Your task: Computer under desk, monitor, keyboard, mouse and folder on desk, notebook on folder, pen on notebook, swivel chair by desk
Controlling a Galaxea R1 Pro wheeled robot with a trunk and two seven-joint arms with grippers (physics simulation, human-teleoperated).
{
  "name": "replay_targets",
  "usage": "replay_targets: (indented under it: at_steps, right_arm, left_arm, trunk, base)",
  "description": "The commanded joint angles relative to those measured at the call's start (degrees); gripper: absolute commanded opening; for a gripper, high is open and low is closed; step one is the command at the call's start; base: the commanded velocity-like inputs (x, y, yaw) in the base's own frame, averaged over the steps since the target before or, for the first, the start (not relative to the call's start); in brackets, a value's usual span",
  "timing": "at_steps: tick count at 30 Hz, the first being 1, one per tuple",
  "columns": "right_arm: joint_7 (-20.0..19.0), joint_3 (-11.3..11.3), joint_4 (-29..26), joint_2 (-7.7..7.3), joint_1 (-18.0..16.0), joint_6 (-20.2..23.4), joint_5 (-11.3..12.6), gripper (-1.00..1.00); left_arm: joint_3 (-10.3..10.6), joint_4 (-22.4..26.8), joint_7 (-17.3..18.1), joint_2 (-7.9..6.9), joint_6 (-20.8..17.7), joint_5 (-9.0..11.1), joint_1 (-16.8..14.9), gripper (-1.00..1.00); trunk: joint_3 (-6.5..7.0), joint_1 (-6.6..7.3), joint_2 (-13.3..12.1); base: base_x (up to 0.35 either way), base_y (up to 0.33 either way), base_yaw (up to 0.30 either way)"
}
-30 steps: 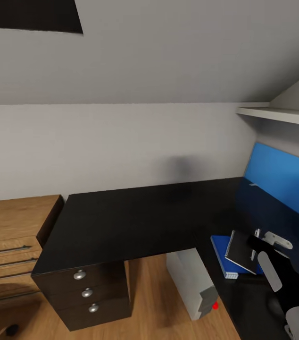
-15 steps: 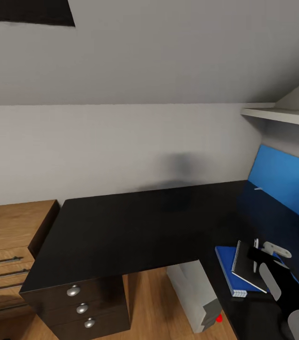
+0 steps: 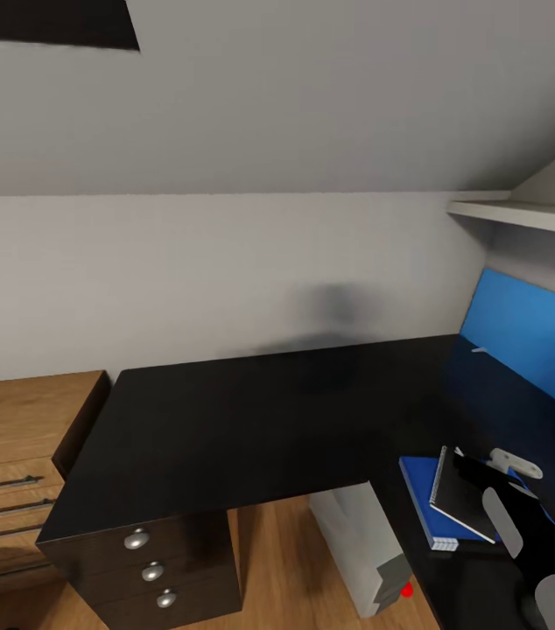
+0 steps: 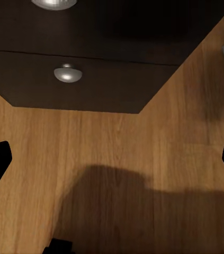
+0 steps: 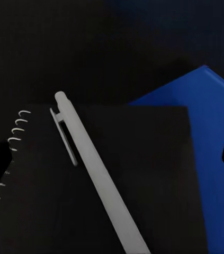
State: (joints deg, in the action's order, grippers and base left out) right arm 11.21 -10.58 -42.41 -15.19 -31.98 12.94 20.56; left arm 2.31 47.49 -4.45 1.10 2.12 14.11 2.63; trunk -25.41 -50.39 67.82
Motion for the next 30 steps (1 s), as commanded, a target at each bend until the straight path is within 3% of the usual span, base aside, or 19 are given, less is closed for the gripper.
replay_targets:
  at_steps: [1, 8, 10, 11, 14, 18, 19, 25, 26, 30]
  right_arm:
    - [0.3, 0.07, -0.12, -0.02, -0.01, 0.23, 0.54, 1.0]
    - [0.1, 0.15, -0.67, 0.04, -0.01, 0.09, 0.57, 1.0]
    - [0.03, 0.07, -4.88, 0.15, 0.11, 0.28, 0.63, 1.0]
    - [0.08, 0.13, -9.62, 0.4, 0.48, 0.57, 0.71, 1.0]
    - [0.11, 0.62, -13.69, 1.16, 1.96, 1.44, 0.76, 1.0]
    - [0.27, 4.17, -19.28, 5.28, 4.28, 4.07, 0.61, 1.0]
    - [0.31, 6.06, -20.44, 6.24, 5.16, 4.43, 0.36, 1.0]
    - [0.43, 13.51, -21.57, 8.0, 6.38, 4.61, -0.39, 1.0]
    - [0.74, 16.55, -22.47, 10.75, 6.61, 4.45, -0.55, 1.0]
    - [1.76, 17.26, -22.77, 12.61, 7.24, 4.32, -0.61, 1.0]
  left_arm:
    - [0.24, 0.06, -0.38, -0.04, 0.17, 0.57, 0.01, 1.0]
    - [0.26, -0.01, -0.48, -0.04, 0.14, 0.53, 0.01, 1.0]
    - [0.31, -0.02, -0.49, -0.04, 0.04, 0.56, 0.01, 1.0]
    - [0.32, -0.02, -0.48, -0.04, 0.01, 0.56, 0.01, 1.0]
    - [0.31, -0.03, -0.48, -0.04, 0.04, 0.57, 0.01, 1.0]
    - [0.26, -0.08, -0.47, -0.1, 0.2, 0.56, 0.01, 1.0]
    - [0.22, -0.38, -0.47, -0.23, 0.23, 0.56, 0.01, 1.0]
    - [0.16, -0.97, -0.47, -0.41, 0.25, 0.57, 0.01, 1.0]
    - [0.09, -3.1, -0.5, -0.54, 0.25, 0.57, 0.01, 1.0]
    - [0.07, -4.04, -0.53, -0.7, 0.26, 0.57, 0.01, 1.0]
  trunk:
    - [0.13, 0.22, -0.38]
    - [1.39, 1.76, -3.19]
    - [1.75, 2.2, -3.99]
    - [1.75, 2.2, -3.99]
    - [1.75, 2.2, -3.99]
    - [1.75, 2.2, -3.99]
    - [1.75, 2.2, -3.99]
    - [1.75, 2.2, -3.99]
    - [1.75, 2.2, -3.99]
    - [1.76, 2.2, -3.99]
  base:
    - [0.0, 0.0, 0.0]
    - [0.0, 0.0, 0.0]
    - [0.0, 0.0, 0.0]
    - [0.0, 0.0, 0.0]
    - [0.0, 0.0, 0.0]
    - [0.0, 0.0, 0.0]
    - [-0.073, 0.0, 0.0]
    - [-0.23, 0.0, 0.0]
    - [-0.326, 0.0, 0.0]
    - [-0.33, 0.0, 0.0]
